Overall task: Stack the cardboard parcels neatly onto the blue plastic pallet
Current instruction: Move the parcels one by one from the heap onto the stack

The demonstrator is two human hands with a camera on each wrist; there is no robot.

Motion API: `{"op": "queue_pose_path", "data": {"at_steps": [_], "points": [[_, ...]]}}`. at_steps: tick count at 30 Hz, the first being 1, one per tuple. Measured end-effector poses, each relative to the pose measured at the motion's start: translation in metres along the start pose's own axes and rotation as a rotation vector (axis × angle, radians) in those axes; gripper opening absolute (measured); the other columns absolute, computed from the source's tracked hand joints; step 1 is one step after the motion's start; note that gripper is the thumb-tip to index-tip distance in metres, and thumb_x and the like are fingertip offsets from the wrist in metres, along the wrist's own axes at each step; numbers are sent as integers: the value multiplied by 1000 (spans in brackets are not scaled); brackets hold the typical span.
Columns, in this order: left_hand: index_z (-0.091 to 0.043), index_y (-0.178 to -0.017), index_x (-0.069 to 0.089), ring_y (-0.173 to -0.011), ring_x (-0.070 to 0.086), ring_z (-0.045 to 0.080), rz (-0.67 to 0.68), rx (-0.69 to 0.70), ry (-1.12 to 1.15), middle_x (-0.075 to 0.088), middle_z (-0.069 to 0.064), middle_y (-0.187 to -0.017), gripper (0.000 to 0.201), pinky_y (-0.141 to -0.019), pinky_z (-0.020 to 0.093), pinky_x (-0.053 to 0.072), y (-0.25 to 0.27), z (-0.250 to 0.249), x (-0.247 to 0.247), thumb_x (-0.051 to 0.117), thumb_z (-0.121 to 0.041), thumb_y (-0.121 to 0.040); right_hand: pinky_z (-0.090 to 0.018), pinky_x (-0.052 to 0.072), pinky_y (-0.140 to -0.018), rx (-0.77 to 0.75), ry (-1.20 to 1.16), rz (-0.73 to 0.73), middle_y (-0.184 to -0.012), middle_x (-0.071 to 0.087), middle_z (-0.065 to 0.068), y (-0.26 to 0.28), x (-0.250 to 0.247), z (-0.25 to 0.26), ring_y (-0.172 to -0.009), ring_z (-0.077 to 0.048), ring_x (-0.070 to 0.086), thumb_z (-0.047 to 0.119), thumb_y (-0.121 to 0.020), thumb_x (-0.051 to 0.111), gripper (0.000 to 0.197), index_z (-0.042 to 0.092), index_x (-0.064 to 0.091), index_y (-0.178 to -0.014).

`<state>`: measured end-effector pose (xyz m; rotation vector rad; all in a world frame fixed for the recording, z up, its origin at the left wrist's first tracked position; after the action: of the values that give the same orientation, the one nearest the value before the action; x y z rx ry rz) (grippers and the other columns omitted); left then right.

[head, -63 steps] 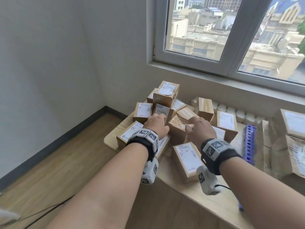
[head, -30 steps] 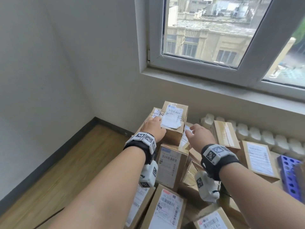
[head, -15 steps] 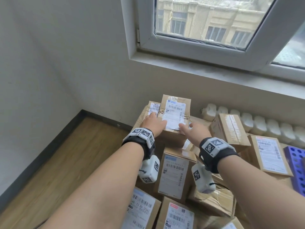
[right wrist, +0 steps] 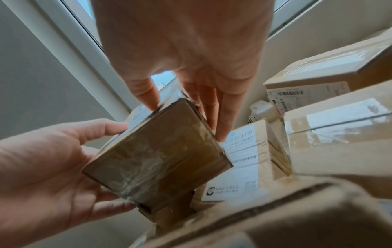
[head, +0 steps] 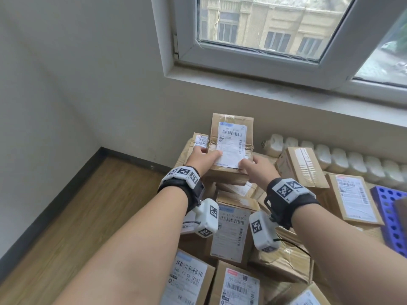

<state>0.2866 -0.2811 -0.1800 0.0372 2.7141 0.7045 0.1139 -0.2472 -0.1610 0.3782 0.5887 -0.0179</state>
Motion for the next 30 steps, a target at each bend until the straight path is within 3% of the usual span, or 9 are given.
{"op": "queue_pose_path", "data": {"at_steps": [3, 5, 9, 13, 16, 19, 22, 27, 30], "points": [[-16, -116, 44, -101, 60, 19, -18, 33, 105, 59, 4, -116, 46, -91, 36, 51, 3, -7, -5, 65, -41, -85, -26, 44, -63, -54, -42, -51, -87, 59, 14, 8, -9, 7, -75, -6, 55, 24, -91, 54, 14, 22, 59, -103], [-16, -115, 43, -99, 61, 20, 11, 41, 177, 60, 6, -114, 57, -89, 42, 54, 10, -13, -4, 70, -48, -76, -25, 40, -59, -61, -59, -80, -86, 61, 10, 15, -17, 8, -71, -8, 54, 26, -90, 55, 12, 20, 59, -100], [-20, -105, 43, -98, 64, 23, 78, 58, 241, 62, 9, -113, 69, -87, 51, 56, 27, -26, 6, 73, -58, -57, -26, 40, -62, -35, -112, -123, -81, 60, 7, 31, -32, 4, -70, -10, 53, 25, -88, 54, 7, 21, 58, -84], [-13, -118, 43, -96, 62, 18, 38, 126, 216, 60, 5, -109, 70, -77, 38, 55, 41, -35, 19, 77, -53, -72, -26, 44, -66, -44, -181, -147, -86, 64, 6, 54, -48, -3, -80, -13, 60, 20, -88, 51, 11, 24, 59, -81], [-15, -125, 40, -98, 61, 17, 58, 152, 266, 57, 4, -113, 75, -82, 40, 55, 52, -39, 33, 80, -48, -71, -31, 48, -66, -23, -223, -178, -83, 63, 6, 76, -60, -8, -81, -18, 60, 22, -82, 52, 10, 26, 57, -75], [-16, -134, 37, -101, 63, 19, 107, 181, 307, 57, 6, -123, 89, -86, 42, 56, 67, -45, 47, 82, -48, -65, -51, 56, -86, -10, -276, -150, -101, 70, -3, 89, -73, -24, -95, -28, 67, 33, -64, 53, 28, 21, 61, -88], [-16, -138, 38, -104, 64, 21, 148, 210, 271, 56, 6, -128, 109, -89, 47, 56, 83, -52, 62, 79, -60, -47, -50, 56, -88, -10, -299, -178, -101, 69, -2, 108, -89, -32, -97, -27, 68, 28, -68, 53, 38, 20, 62, -103], [-10, -141, 36, -99, 64, 19, 210, 226, 263, 55, 10, -132, 84, -78, 36, 58, 104, -52, 100, 79, -39, -75, -50, 57, -86, 23, -334, -232, -97, 70, -1, 139, -114, -61, -93, -26, 69, 28, -64, 52, 41, 25, 62, -103], [-7, -136, 38, -92, 65, 16, 247, 219, 287, 58, 10, -128, 82, -67, 30, 57, 124, -48, 127, 81, -39, -73, -49, 55, -86, 40, -394, -271, -96, 68, -2, 166, -129, -82, -88, -23, 66, 28, -62, 53, 57, 16, 60, -117]]}}
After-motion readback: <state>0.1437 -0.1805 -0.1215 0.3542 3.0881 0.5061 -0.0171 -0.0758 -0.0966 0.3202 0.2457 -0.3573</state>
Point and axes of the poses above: each hand's wrist, its own y-axis away from the middle knuckle, its own x-axis out of the palm, z = x × y, the point moved 3 cm from there along -y, towards the middle knuckle
